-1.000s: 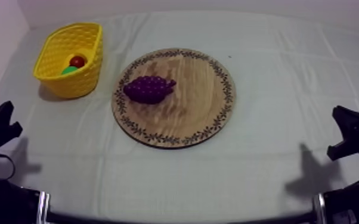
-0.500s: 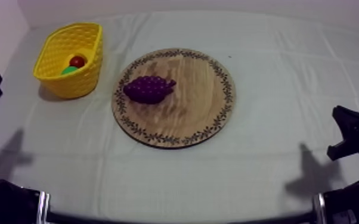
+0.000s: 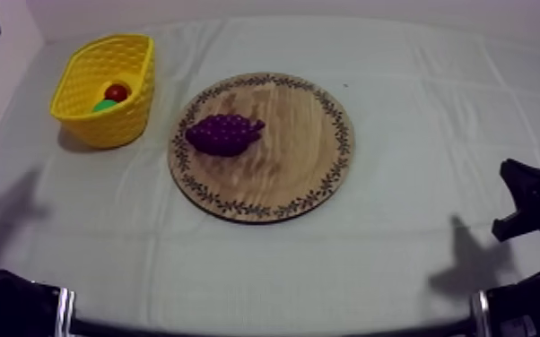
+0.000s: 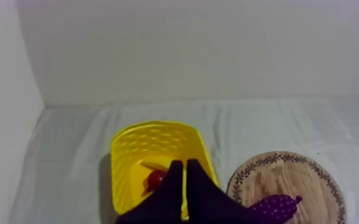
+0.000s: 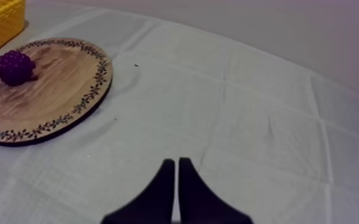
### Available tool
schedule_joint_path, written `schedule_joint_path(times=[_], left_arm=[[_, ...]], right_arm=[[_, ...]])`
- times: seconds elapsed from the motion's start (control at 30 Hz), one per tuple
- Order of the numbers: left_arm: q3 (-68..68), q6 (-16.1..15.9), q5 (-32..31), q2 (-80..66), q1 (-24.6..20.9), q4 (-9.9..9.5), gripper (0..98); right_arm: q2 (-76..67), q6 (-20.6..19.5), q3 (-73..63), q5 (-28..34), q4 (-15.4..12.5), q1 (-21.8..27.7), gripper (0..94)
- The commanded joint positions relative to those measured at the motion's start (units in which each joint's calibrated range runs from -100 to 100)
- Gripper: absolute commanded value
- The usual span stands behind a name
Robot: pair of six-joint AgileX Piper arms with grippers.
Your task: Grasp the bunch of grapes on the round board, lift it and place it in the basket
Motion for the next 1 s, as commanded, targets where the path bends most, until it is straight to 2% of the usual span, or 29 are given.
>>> schedule_joint_path(times=[0.0,0.17,0.47,0.7,0.97], left_arm=[[-10.6,-2.48,3.33,6.16,0.75,0.66,0.0],[-21.61,-5.81,10.06,14.59,3.46,1.87,0.0],[-32.51,-10.03,20.02,29.18,10.61,1.21,0.0],[-37.64,-11.11,24.19,38.62,15.1,0.34,0.0],[-42.56,-12.0,26.31,49.04,18.26,-0.02,0.0]], right_arm=[[-0.01,-0.02,-0.03,0.0,0.01,0.02,0.4],[-0.01,-0.02,-0.03,0.0,0.01,0.02,0.4],[-0.01,-0.02,-0.03,0.0,0.01,0.02,0.4],[-0.01,-0.02,-0.03,0.0,0.01,0.02,0.4],[-0.01,-0.02,-0.03,0.0,0.01,0.02,0.4]])
